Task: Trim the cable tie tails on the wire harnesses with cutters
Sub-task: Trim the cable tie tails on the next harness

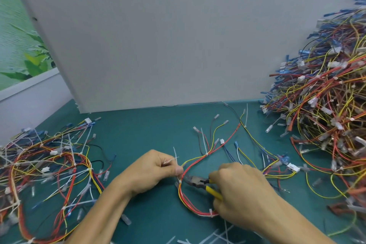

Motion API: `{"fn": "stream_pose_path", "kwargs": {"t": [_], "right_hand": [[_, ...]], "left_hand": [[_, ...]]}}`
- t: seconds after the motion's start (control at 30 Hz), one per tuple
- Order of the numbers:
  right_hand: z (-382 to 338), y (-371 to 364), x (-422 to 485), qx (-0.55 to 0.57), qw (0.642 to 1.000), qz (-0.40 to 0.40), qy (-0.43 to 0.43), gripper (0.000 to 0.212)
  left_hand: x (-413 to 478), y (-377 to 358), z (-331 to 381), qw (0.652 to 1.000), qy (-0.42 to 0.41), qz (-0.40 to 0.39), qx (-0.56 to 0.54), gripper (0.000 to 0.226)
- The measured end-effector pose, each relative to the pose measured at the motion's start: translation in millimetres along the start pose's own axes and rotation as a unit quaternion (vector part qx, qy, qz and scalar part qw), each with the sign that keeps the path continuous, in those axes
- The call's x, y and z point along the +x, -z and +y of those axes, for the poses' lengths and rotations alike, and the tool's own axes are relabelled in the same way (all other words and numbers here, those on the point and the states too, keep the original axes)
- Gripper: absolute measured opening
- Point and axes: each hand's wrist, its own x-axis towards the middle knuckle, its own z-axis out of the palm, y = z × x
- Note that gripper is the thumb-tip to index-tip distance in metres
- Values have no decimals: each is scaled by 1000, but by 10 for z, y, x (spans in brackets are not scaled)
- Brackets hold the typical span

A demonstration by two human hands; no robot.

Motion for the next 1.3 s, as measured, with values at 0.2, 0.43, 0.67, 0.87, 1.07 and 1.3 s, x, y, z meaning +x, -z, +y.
{"fn": "stream_pose_path", "kwargs": {"t": [0.2,0.43,0.67,0.87,1.07,1.3], "right_hand": [[-54,-46,-1,6,1000,-4,0,10],[-109,-79,2,-4,1000,7,1,15],[-131,-92,8,-18,1000,1,16,7],[-130,-115,6,-20,999,0,25,13],[-133,-105,9,-31,999,-6,33,12],[-120,-101,19,-43,998,-14,46,13]], "left_hand": [[2,-5,17,1000,-1,14,11,59],[-2,-6,23,1000,0,10,15,51],[-3,-13,39,1000,5,21,18,55],[-6,-9,27,1000,11,18,13,48],[-18,-5,50,1000,14,20,19,41],[-6,2,39,1000,6,17,21,51]]}}
